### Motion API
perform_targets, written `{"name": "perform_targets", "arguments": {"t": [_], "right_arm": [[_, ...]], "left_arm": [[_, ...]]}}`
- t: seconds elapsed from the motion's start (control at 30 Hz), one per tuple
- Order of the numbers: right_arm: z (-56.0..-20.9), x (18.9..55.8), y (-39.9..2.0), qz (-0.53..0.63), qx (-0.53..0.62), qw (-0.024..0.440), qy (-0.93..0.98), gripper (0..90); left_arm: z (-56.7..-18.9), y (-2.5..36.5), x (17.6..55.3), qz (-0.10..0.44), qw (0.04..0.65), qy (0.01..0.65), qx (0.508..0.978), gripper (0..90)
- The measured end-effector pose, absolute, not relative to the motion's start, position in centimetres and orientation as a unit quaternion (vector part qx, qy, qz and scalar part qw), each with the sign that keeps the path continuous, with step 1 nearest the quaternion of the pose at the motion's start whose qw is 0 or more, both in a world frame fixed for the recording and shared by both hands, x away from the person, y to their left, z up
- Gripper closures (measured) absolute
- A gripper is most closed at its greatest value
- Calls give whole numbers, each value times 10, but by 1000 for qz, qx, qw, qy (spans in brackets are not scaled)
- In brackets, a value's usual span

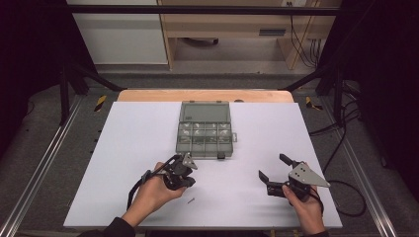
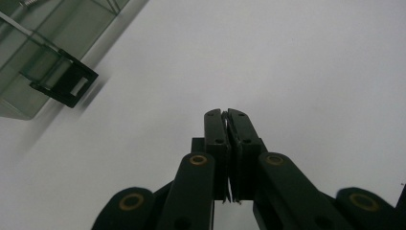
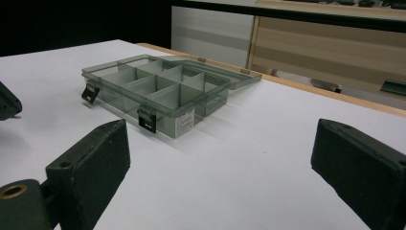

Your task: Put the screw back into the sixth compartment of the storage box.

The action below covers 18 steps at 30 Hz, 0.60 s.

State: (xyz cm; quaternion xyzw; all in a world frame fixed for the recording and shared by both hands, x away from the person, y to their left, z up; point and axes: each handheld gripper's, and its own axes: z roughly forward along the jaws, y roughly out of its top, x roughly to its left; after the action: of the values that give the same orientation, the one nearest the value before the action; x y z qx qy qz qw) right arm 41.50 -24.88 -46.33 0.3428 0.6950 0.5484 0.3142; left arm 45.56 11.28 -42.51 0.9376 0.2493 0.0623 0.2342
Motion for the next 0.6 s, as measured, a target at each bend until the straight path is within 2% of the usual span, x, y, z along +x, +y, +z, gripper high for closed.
{"name": "perform_targets", "arguments": {"t": [0.6], "right_arm": [[-463, 415, -250, 555, 347, 309, 690, 56]], "left_arm": [[-395, 102, 476, 86, 294, 267, 914, 877]]}}
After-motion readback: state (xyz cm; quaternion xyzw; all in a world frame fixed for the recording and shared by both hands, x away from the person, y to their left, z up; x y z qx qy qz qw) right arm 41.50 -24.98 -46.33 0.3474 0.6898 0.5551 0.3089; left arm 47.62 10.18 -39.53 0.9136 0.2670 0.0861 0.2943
